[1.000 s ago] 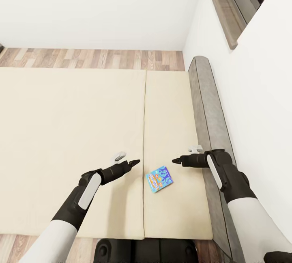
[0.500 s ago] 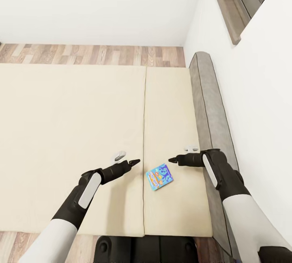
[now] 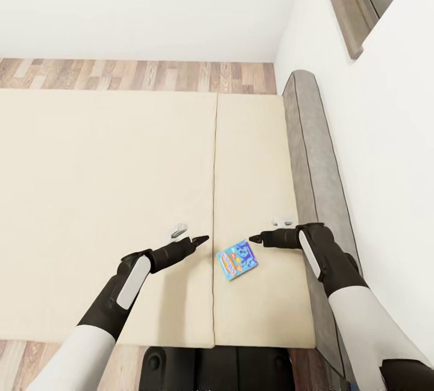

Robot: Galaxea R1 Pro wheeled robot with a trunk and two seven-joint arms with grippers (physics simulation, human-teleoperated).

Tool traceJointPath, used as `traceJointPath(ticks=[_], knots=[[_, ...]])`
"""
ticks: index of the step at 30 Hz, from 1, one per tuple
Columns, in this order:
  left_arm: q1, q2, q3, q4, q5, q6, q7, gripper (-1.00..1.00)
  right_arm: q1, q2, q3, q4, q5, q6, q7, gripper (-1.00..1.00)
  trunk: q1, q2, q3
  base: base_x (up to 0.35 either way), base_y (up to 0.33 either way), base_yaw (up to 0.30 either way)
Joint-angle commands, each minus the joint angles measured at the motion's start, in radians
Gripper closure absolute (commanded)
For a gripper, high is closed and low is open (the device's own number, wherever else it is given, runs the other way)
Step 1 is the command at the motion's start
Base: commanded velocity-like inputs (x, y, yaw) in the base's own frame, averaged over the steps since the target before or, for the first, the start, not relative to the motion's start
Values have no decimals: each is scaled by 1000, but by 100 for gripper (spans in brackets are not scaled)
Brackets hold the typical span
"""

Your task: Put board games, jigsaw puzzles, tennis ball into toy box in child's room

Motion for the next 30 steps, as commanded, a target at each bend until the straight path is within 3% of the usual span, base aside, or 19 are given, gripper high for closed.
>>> traceJointPath(ticks=[1, 17, 23, 30], knots=[[0, 0, 1, 0, 3, 6, 0, -100, 0, -1, 1, -1, 2, 4, 3, -100, 0, -1, -2, 0, 0, 0], [0, -2, 0, -11, 3, 10, -2, -100, -4, -7, -2, 6, -1, -4, 5, -100, 0, -1, -28, 0, 0, 0], [8, -2, -1, -72, 4, 22, -3, -100, -2, -14, -5, -16, -4, -2, 10, -100, 0, -1, -38, 0, 0, 0], [23, -2, -1, -152, 4, 64, -4, -100, 12, -22, -12, -108, -5, 8, 36, -100, 0, -1, -49, 0, 0, 0]])
